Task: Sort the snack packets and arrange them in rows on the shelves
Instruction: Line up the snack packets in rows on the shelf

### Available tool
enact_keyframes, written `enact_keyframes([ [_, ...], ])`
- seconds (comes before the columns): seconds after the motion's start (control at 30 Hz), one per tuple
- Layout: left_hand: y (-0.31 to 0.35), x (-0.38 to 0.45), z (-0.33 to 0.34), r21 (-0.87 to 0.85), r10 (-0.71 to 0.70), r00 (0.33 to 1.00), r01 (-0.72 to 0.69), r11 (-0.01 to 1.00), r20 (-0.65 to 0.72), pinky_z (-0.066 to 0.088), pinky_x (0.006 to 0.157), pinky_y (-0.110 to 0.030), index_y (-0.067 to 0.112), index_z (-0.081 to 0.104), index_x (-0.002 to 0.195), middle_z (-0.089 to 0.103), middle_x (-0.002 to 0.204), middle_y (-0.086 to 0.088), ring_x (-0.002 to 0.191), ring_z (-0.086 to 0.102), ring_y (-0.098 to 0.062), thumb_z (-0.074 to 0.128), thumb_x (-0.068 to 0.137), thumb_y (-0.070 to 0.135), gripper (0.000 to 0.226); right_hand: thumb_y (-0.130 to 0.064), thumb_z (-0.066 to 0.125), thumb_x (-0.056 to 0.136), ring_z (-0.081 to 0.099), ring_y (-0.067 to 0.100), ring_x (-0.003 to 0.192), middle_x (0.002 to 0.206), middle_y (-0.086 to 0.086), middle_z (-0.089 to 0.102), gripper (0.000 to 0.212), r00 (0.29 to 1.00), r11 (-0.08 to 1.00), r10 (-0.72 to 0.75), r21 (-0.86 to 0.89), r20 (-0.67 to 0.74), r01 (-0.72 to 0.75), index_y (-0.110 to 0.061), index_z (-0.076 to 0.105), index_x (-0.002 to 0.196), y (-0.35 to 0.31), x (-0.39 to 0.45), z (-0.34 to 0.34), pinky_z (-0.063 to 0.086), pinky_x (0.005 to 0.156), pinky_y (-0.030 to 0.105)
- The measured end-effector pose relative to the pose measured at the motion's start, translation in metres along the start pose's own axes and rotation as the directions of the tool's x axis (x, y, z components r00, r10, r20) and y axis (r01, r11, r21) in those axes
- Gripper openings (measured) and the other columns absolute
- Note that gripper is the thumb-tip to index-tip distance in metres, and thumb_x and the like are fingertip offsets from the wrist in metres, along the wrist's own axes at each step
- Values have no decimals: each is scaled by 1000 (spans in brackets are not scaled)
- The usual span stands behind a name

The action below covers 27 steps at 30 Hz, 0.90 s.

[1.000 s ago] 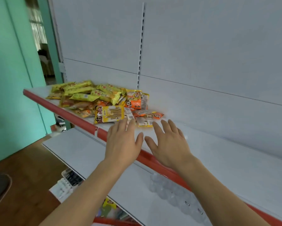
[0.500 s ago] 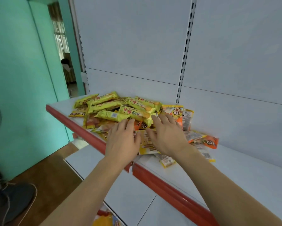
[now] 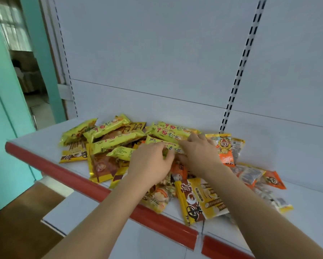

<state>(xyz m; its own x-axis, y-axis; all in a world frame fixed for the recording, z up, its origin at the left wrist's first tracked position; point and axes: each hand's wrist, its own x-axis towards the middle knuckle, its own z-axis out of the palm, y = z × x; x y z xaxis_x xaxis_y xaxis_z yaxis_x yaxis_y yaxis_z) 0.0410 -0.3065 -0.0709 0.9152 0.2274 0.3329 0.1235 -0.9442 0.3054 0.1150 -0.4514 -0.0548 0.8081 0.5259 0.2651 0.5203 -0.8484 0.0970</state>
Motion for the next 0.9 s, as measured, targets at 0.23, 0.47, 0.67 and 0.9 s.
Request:
enact_keyframes([
  [0.23, -6, 25, -12, -531, -75, 995, 95, 842, 59, 52, 95, -39, 15, 57, 135, 66, 96, 12, 114, 66, -22, 39, 101, 67, 64, -39, 64, 95, 63, 31, 98, 114, 6, 64, 41, 885, 968, 128, 252, -447, -13, -13, 62, 126, -2, -10, -8, 52, 75, 39],
  [0.47, -11, 47, -16, -918, -254, 966, 55, 393, -51, 48, 57, -23, 24, 59, 113, 68, 87, 2, 66, 64, -2, 62, 101, 43, 23, -36, 44, 105, 60, 27, 109, 120, 3, 69, 38, 865, 922, 88, 370, -494, 117, -14, 67, 126, -24, 4, -16, 51, 87, 40],
  [0.67, -37, 48, -23, -851, -249, 969, 130, 509, 0, 41, 55, -23, 23, 61, 105, 67, 89, 2, 71, 61, -10, 55, 99, 57, 35, -36, 49, 99, 40, 30, 135, 142, 4, 53, 46, 990, 985, 142, 97, 9, -142, -24, 47, 144, -19, 34, 7, 42, 106, 47],
  [0.9, -46, 53, -14, -830, -241, 970, 110, 546, -30, 44, 65, -22, 27, 49, 137, 57, 99, 22, 85, 58, 3, 58, 102, 44, 40, -39, 54, 98, 55, 23, 101, 111, 1, 60, 34, 935, 958, 212, 249, -285, -142, -19, 64, 124, -16, 27, -2, 51, 74, 35],
])
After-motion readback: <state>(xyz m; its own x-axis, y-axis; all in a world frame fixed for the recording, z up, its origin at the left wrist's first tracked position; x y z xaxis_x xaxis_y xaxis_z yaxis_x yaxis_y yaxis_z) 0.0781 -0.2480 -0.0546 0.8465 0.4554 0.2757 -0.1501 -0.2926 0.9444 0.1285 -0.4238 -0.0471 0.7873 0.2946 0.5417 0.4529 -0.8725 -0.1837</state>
